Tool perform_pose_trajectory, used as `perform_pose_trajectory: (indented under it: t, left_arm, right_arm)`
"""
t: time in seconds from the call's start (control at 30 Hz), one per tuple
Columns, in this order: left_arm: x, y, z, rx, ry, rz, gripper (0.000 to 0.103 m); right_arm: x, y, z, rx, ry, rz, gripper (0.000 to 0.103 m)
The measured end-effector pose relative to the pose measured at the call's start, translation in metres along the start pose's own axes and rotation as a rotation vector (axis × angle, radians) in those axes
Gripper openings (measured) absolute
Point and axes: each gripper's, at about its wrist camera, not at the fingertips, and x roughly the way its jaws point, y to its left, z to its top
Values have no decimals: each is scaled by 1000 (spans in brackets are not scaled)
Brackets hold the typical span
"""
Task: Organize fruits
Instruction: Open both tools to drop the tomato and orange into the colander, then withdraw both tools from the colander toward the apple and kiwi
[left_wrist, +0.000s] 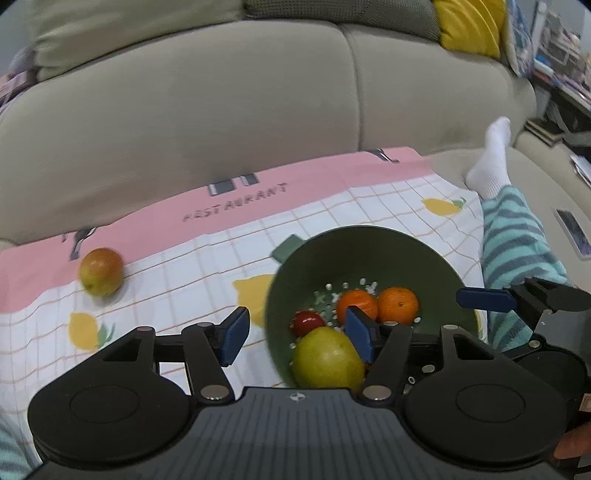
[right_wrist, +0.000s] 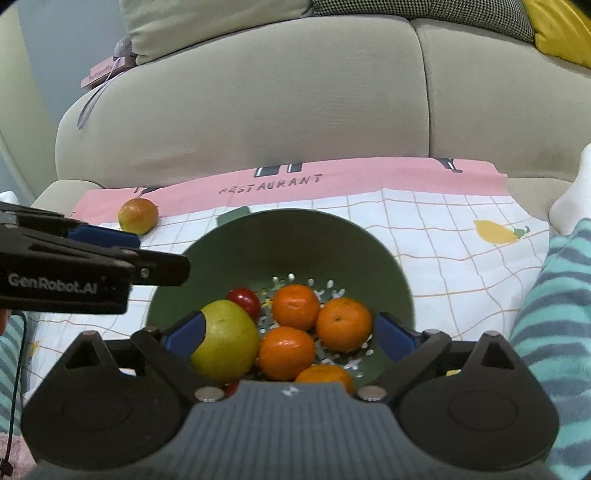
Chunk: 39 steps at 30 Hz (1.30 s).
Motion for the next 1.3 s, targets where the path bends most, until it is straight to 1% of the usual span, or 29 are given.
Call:
perform_pose_trajectory:
  t: [0.1,0.27,0.47,0.6,0.73,0.9,1.0,1.1,1.23,1.27,1.3]
  left_arm:
    - [-11,15,-8,-46,-26,22,73]
    - [-25,43,-21,-129,-60,56,73]
    - [-40,84,-37,-242,-96,79,73]
    - [-48,109,-47,-307,-127,105,73]
    - [-51,129,-58,-359,-155,150,73]
    - [-49,150,-70,-403,-163,187,73]
    - [-45,159,-76,-407,-157,209,73]
    - [-39,167,-81,-420,-134,222,73]
    - [-27,180,-89,-477,-98,188,71]
    - [-23,182,-90,-478,-86,181,69]
    - [-19,184,-91,-472,-69,166,68]
  right_arm:
    - [-3,11,-1,-4,-13,0,96]
    - [-12,31,-1,-21,-59,6,96]
    - [-16,60,2,-55,-107,15,96]
    - [-13,82,4,-94,-124,30,97]
    - [-4,108,8,-162,-115,50,98]
    - [9,140,11,-281,-128,50,98]
    - [21,154,13,-314,-113,75,98]
    - [35,164,13,-345,-96,90,98]
    - [52,175,13,-393,-76,104,97]
    - [57,178,13,-410,-75,100,97]
    - [60,180,13,-424,-75,95,96]
